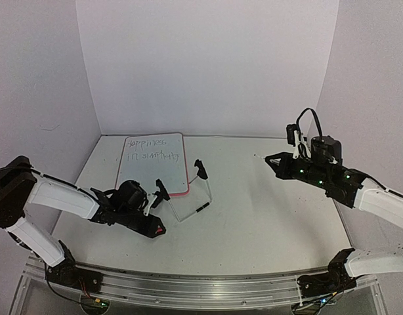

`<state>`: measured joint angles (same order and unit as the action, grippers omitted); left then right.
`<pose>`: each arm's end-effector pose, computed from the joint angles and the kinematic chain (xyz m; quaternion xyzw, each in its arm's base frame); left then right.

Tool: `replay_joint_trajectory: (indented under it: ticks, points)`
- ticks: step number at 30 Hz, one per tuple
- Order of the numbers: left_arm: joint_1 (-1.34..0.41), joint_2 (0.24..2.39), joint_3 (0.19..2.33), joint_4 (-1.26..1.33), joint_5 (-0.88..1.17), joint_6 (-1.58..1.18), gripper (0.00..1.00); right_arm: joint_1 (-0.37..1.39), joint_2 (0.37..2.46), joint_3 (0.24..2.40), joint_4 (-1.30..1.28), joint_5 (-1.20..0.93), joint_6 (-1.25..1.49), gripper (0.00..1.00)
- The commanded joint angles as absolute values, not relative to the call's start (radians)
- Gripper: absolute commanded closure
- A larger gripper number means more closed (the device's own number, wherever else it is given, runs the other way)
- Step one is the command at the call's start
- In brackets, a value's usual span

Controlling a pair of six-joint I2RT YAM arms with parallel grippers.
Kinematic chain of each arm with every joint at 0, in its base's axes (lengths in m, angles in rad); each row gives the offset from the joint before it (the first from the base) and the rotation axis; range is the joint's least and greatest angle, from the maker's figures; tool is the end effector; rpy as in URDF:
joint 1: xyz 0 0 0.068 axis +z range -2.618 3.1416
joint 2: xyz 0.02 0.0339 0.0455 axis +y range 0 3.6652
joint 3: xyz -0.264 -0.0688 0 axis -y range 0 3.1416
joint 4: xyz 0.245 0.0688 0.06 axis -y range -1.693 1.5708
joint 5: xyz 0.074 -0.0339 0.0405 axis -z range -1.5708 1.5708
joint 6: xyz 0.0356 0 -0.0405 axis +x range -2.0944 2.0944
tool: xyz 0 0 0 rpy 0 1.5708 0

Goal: Write a sentence on the whiteboard
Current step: Pick up the pen cap from the center of the board.

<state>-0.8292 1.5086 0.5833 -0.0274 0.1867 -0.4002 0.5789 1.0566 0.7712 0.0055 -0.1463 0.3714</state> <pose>0.1721 -0.1977 0.1286 0.2296 0.9207 -0.2472 0.1962 0.2040 0.1395 0.3018 -0.1262 0.7879 0.3264 0.5068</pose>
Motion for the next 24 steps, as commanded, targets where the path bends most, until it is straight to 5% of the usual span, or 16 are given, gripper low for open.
replay_joint_trajectory:
  ticks: [1, 7, 17, 24]
  points:
    - [-0.851, 1.452, 0.561, -0.109, 0.192, -0.435, 0.52, 0.582, 1.032, 0.766, 0.017, -0.132, 0.372, 1.0]
    - [-0.873, 1.432, 0.588, -0.206, 0.109, -0.415, 0.52, 0.581, 1.029, 0.763, 0.017, -0.129, 0.37, 1.0]
    - [-0.894, 1.451, 0.607, -0.242, 0.082, -0.394, 0.71, 0.581, 1.016, 0.749, 0.017, -0.122, 0.373, 1.0]
    - [-0.914, 1.493, 0.638, -0.26, 0.057, -0.381, 0.73, 0.582, 1.005, 0.746, 0.017, -0.114, 0.373, 1.0]
